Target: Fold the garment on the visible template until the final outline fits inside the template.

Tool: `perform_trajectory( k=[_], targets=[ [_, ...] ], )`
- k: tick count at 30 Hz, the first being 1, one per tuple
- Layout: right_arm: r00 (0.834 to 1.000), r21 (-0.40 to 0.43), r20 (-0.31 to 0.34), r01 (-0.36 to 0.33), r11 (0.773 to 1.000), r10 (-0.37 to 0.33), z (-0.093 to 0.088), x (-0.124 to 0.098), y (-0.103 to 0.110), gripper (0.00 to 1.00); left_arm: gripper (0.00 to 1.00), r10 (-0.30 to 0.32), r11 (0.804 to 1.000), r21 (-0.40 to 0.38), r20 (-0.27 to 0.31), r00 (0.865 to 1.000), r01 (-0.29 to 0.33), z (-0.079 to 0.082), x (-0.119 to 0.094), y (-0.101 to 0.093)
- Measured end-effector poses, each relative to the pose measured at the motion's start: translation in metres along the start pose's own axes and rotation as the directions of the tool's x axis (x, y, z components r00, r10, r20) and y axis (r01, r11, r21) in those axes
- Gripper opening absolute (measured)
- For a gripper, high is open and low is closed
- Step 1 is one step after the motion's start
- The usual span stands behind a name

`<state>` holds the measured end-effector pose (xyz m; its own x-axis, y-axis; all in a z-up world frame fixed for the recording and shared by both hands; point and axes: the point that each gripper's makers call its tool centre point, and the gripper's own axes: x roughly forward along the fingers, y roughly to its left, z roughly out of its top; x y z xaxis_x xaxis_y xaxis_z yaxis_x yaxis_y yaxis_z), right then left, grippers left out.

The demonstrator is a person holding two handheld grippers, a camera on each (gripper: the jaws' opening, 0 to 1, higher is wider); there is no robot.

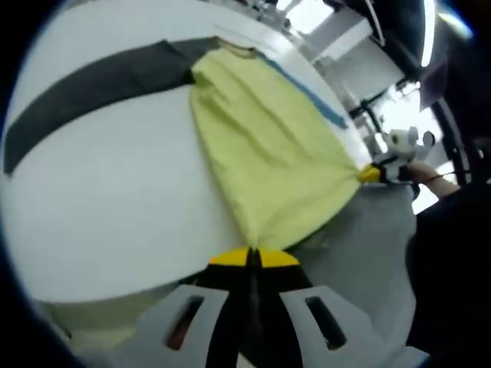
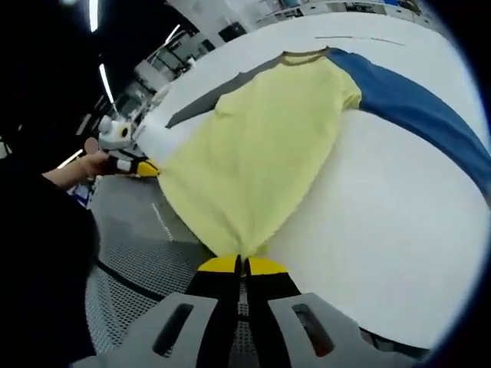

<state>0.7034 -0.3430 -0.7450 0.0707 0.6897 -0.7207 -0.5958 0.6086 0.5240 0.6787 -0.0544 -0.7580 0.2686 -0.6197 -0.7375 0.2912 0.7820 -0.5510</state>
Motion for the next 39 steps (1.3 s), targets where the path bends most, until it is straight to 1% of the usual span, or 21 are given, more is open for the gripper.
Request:
perform_trajectory(
  k=[4, 6, 7, 9, 11, 12, 13, 16, 17, 18, 19, 21, 23, 27, 29, 32, 33, 35, 39],
  targets=[
    [1.0, 0.004, 0.019, -0.002, 1.0, 0.002, 0.004, -0.006, 0.004, 0.02, 0.0, -0.003, 1.0, 0.005, 0.01, 1.0, 0.003, 0.003, -0.005, -0.004],
    [1.0, 0.001, 0.031, -0.001, 1.0, 0.001, 0.01, -0.012, 0.007, 0.03, 0.0, -0.004, 1.0, 0.013, 0.014, 1.0, 0.004, 0.008, -0.013, -0.011],
    [0.999, -0.002, 0.045, 0.001, 1.0, -0.001, 0.015, -0.017, 0.008, 0.03, 0.0, -0.011, 0.999, 0.04, 0.033, 0.999, 0.01, 0.015, -0.017, -0.016],
    [0.997, -0.01, 0.071, 0.005, 1.0, -0.005, 0.027, -0.023, 0.008, 0.03, 0.0, -0.019, 0.998, 0.053, 0.055, 0.998, 0.016, 0.026, -0.023, -0.021],
    [0.995, -0.026, 0.097, 0.017, 1.0, -0.014, 0.042, -0.031, 0.005, 0.03, 0.0, -0.022, 0.997, 0.073, 0.09, 0.996, 0.015, 0.043, -0.03, -0.024],
    [0.994, -0.038, 0.112, 0.022, 0.999, -0.018, 0.053, -0.035, 0.003, 0.03, 0.0, -0.023, 0.996, 0.094, 0.112, 0.993, 0.012, 0.055, -0.033, -0.025],
    [0.992, -0.047, 0.122, 0.026, 0.999, -0.02, 0.061, -0.038, 0.002, 0.03, 0.0, -0.023, 0.995, 0.098, 0.118, 0.993, 0.011, 0.059, -0.034, -0.025],
    [0.987, -0.067, 0.155, 0.039, 0.997, -0.029, 0.09, -0.045, -0.006, 0.03, 0.0, -0.024, 0.992, 0.128, 0.173, 0.985, 0.001, 0.093, -0.04, -0.025],
    [0.987, -0.068, 0.159, 0.044, 0.997, -0.033, 0.098, -0.047, -0.009, 0.03, 0.0, -0.023, 0.991, 0.134, 0.183, 0.983, -0.002, 0.101, -0.041, -0.024],
    [0.987, -0.069, 0.159, 0.046, 0.997, -0.034, 0.101, -0.047, -0.011, 0.03, 0.0, -0.02, 0.99, 0.138, 0.189, 0.982, -0.006, 0.108, -0.04, -0.023],
    [0.986, -0.075, 0.162, 0.051, 0.996, -0.038, 0.11, -0.047, -0.016, 0.03, 0.0, -0.016, 0.989, 0.147, 0.199, 0.98, -0.013, 0.119, -0.039, -0.021],
    [0.987, -0.074, 0.157, 0.053, 0.996, -0.041, 0.124, -0.044, -0.025, 0.03, 0.0, -0.002, 0.988, 0.153, 0.206, 0.979, -0.03, 0.134, -0.033, -0.013],
    [0.989, -0.076, 0.138, 0.061, 0.995, -0.05, 0.133, -0.038, -0.034, 0.03, 0.0, 0.019, 0.985, 0.166, 0.204, 0.979, -0.053, 0.144, -0.026, -0.006],
    [0.993, -0.08, 0.102, 0.069, 0.994, -0.061, 0.146, -0.025, -0.049, 0.03, 0.0, 0.057, 0.984, 0.156, 0.198, 0.979, -0.089, 0.162, -0.012, 0.01],
    [0.993, -0.077, 0.099, 0.068, 0.995, -0.06, 0.153, -0.021, -0.056, 0.03, 0.0, 0.07, 0.984, 0.146, 0.199, 0.977, -0.1, 0.169, -0.006, 0.014],
    [0.993, -0.042, 0.102, 0.066, 0.997, -0.062, 0.16, -0.015, -0.066, 0.03, 0.0, 0.091, 0.985, 0.125, 0.202, 0.975, -0.117, 0.177, 0.002, 0.02],
    [0.993, -0.027, 0.1, 0.071, 0.997, -0.068, 0.164, -0.01, -0.075, 0.03, 0.0, 0.095, 0.986, 0.116, 0.204, 0.974, -0.12, 0.179, 0.005, 0.023],
    [0.993, -0.005, 0.091, 0.074, 0.997, -0.073, 0.166, -0.004, -0.082, 0.03, 0.0, 0.104, 0.988, 0.094, 0.203, 0.974, -0.126, 0.182, 0.011, 0.028],
    [0.993, 0.042, 0.074, 0.084, 0.996, -0.087, 0.169, 0.009, -0.096, 0.03, 0.0, 0.13, 0.986, 0.078, 0.195, 0.972, -0.148, 0.187, 0.024, 0.036]
  ],
)
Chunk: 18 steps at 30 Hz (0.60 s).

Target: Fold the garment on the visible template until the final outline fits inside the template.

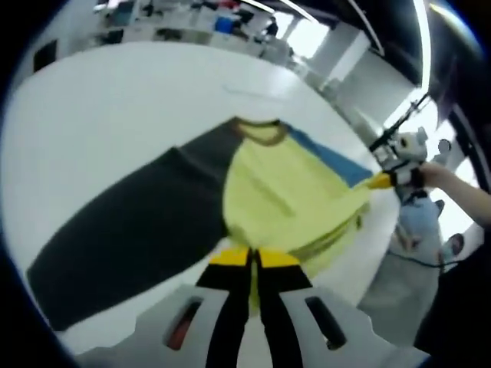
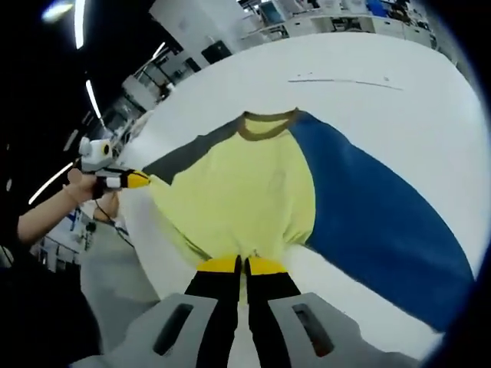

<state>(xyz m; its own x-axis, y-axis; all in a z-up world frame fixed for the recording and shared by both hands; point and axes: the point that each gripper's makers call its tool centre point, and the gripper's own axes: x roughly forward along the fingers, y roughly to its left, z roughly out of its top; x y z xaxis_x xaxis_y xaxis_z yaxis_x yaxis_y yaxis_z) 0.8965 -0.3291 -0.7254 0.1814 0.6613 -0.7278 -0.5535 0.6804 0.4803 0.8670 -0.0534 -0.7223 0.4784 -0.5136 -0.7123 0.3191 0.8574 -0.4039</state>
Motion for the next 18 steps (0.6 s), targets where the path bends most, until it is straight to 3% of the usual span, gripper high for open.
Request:
perform_trajectory(
  k=[9, 18],
  targets=[
    [0.999, 0.068, -0.022, 0.049, 0.996, -0.047, -0.002, 0.025, -0.026, 0.03, 0.0, 0.055, 0.998, -0.023, -0.034, 0.998, -0.056, -0.001, 0.028, 0.018],
    [0.996, 0.087, -0.023, 0.085, 0.993, -0.084, -0.009, 0.033, -0.034, 0.03, 0.0, 0.077, 0.997, -0.009, -0.073, 0.994, -0.078, -0.005, 0.047, 0.034]
  ],
)
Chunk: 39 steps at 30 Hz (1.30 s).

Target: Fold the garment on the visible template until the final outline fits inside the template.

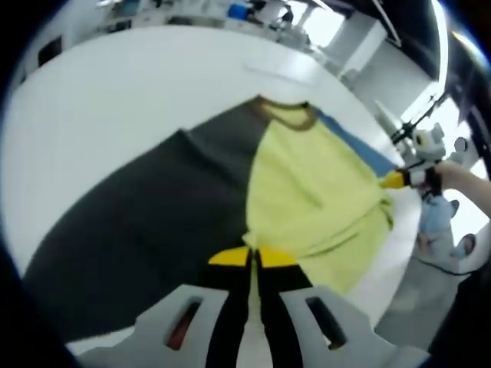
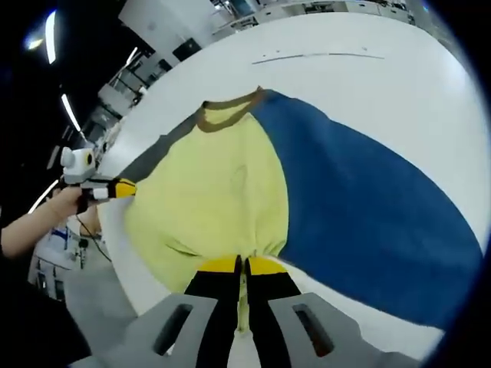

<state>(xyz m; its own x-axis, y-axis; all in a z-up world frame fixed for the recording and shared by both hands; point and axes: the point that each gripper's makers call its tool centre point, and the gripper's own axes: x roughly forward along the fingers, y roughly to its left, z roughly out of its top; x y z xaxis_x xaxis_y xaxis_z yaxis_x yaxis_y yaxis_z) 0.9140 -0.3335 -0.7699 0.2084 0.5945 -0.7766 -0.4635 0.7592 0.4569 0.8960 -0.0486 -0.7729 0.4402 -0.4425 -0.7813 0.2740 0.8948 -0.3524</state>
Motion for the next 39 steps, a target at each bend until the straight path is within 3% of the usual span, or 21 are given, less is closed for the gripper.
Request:
perform_trajectory(
  k=[16, 27, 39],
  targets=[
    [1.0, -0.037, 0.021, 0.009, 0.999, -0.009, 0.001, 0.002, -0.002, 0.03, 0.0, -0.002, 1.0, -0.019, -0.02, 1.0, 0.002, -0.002, 0.001, 0.003],
    [0.998, -0.06, 0.057, 0.017, 0.998, -0.013, 0.004, -0.004, 0.0, 0.04, 0.0, 0.011, 1.0, 0.013, -0.033, 0.999, -0.011, -0.001, -0.003, 0.002],
    [0.993, -0.098, 0.104, 0.058, 0.994, -0.047, 0.009, -0.021, -0.006, 0.1, 0.03, 0.002, 1.0, 0.014, 0.01, 1.0, -0.002, 0.008, -0.018, -0.002]
  ],
)
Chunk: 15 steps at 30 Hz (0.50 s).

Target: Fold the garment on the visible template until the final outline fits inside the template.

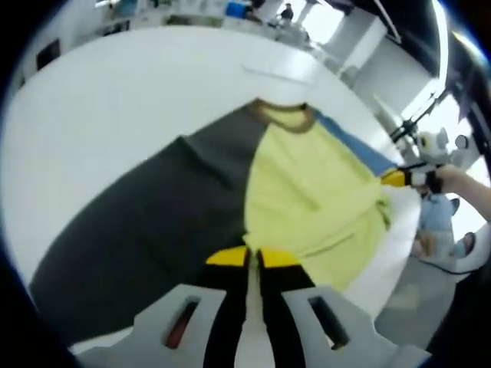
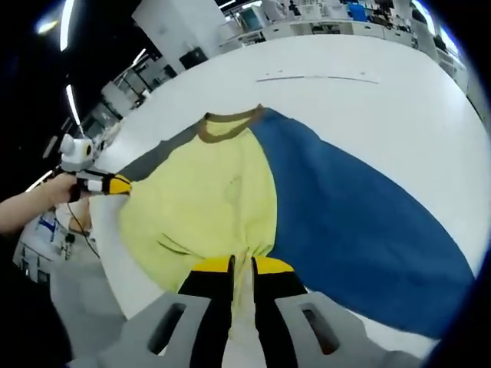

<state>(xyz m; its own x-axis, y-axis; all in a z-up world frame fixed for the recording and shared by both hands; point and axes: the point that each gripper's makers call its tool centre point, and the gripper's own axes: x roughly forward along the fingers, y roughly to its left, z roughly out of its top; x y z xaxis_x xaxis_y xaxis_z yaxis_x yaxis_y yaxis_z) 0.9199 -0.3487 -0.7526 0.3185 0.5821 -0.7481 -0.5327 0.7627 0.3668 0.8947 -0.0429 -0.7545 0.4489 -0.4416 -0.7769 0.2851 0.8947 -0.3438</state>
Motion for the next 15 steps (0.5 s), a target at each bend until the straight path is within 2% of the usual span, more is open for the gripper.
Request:
perform_trajectory(
  k=[6, 12, 15],
  targets=[
    [0.997, -0.004, 0.073, 0.013, 1.0, -0.013, 0.011, -0.021, -0.003, 0.13, 0.09, -0.009, 1.0, -0.016, 0.058, 0.998, 0.01, 0.009, -0.015, 0.0],
    [0.992, -0.014, 0.124, 0.034, 0.999, -0.032, 0.012, -0.045, 0.001, 0.18, 0.18, -0.014, 1.0, -0.016, 0.101, 0.995, 0.016, 0.014, -0.034, -0.005],
    [0.984, -0.026, 0.17, 0.053, 0.998, -0.048, 0.015, -0.062, 0.006, 0.23, 0.24, -0.012, 1.0, -0.015, 0.133, 0.991, 0.014, 0.016, -0.047, -0.009]
  ],
)
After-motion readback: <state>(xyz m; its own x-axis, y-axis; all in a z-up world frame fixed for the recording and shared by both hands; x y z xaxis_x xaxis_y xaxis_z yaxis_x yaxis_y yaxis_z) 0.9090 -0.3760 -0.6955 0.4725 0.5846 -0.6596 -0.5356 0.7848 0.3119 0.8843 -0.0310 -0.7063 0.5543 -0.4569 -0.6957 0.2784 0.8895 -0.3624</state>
